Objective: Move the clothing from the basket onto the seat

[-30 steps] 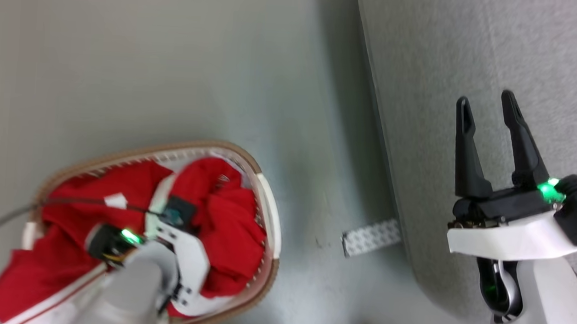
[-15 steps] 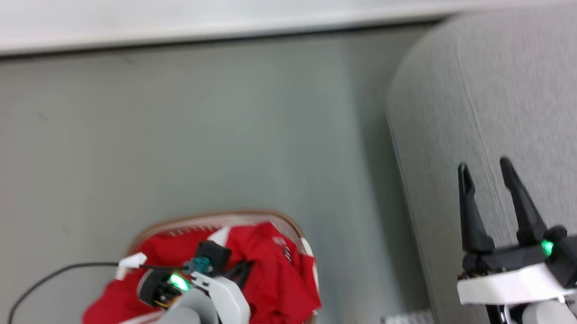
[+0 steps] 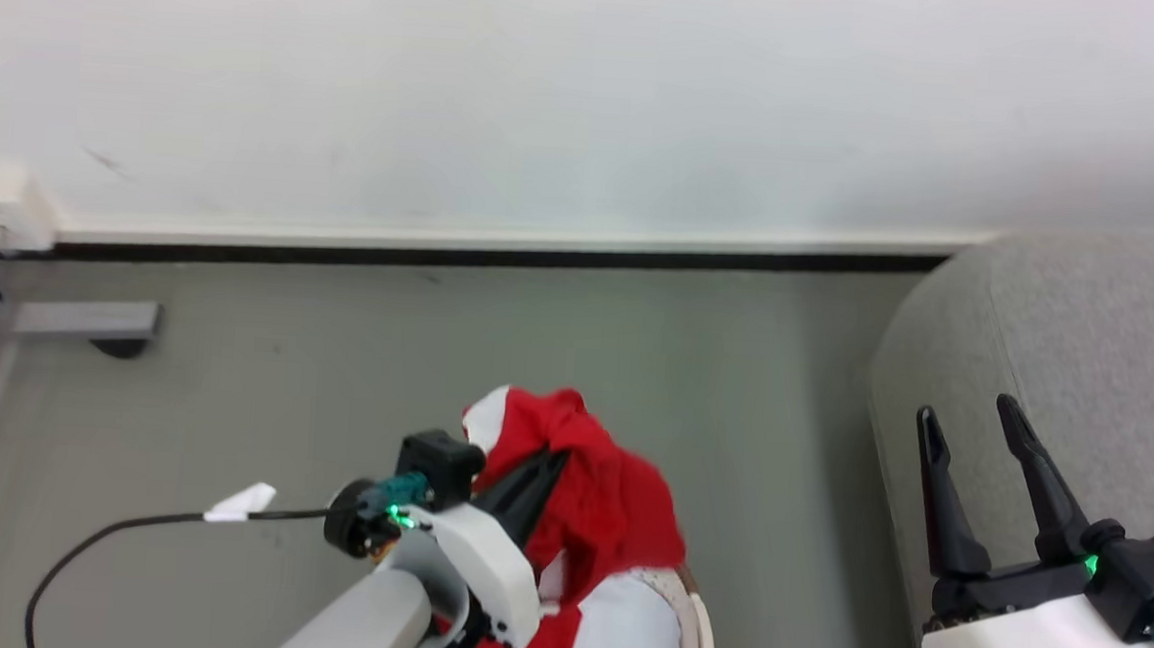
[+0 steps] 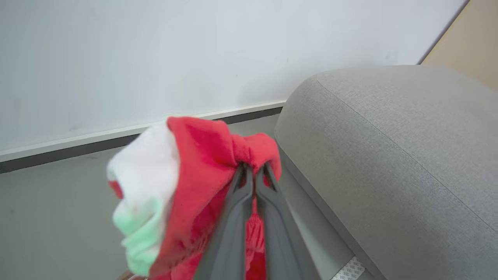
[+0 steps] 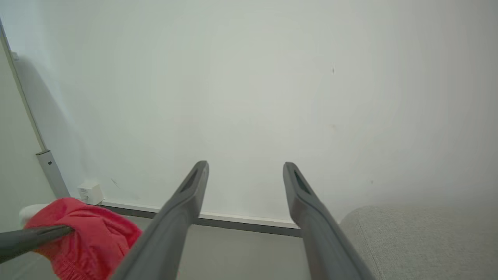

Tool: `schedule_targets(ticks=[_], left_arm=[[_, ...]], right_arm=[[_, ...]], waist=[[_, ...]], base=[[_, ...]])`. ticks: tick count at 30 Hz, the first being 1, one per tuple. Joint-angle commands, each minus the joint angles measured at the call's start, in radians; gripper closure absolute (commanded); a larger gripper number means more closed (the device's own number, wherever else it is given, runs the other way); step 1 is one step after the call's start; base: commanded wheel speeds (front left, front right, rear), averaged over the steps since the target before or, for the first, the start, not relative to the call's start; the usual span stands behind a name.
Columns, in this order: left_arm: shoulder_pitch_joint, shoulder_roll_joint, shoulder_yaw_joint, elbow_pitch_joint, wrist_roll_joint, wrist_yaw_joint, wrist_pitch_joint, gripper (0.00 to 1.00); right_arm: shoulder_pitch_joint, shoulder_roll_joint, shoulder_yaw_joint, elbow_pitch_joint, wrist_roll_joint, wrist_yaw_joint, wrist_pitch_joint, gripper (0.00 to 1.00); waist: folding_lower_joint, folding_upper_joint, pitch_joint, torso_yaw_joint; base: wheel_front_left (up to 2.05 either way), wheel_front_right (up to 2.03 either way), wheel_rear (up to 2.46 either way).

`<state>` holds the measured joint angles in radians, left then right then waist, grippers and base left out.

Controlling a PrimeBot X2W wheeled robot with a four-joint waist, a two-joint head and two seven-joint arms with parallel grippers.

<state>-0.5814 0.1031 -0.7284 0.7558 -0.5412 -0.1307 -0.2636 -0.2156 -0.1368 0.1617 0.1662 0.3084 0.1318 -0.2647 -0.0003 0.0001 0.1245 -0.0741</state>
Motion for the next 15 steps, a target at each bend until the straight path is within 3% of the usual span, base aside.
schedule_targets(ticks=[1, 9, 15], left_arm=[[0.016, 0.012, 0.014, -0.042, -0.012, 0.001, -0.001, 1.0], [0.025, 0.049, 0.095, -0.276, -0.014, 0.028, -0.001, 1.0], [0.018, 0.075, 0.128, -0.451, -0.026, 0.072, 0.026, 1.0]], right_arm=[[0.026, -0.007, 0.002, -0.003, -0.002, -0.002, 0.001, 0.0], [0.052, -0.003, 0.018, -0.018, 0.0, -0.002, 0.001, 0.0], [0.063, 0.002, 0.038, -0.036, -0.002, -0.002, 0.001, 0.0]], waist=[[0.0003, -0.0001, -0.035, 0.029], [0.0003, -0.0001, -0.081, 0.035], [0.0003, -0.0001, -0.104, 0.034]], base=[[0.0, 0.0, 0.0], [0.0, 0.0, 0.0], [0.0, 0.0, 0.0]])
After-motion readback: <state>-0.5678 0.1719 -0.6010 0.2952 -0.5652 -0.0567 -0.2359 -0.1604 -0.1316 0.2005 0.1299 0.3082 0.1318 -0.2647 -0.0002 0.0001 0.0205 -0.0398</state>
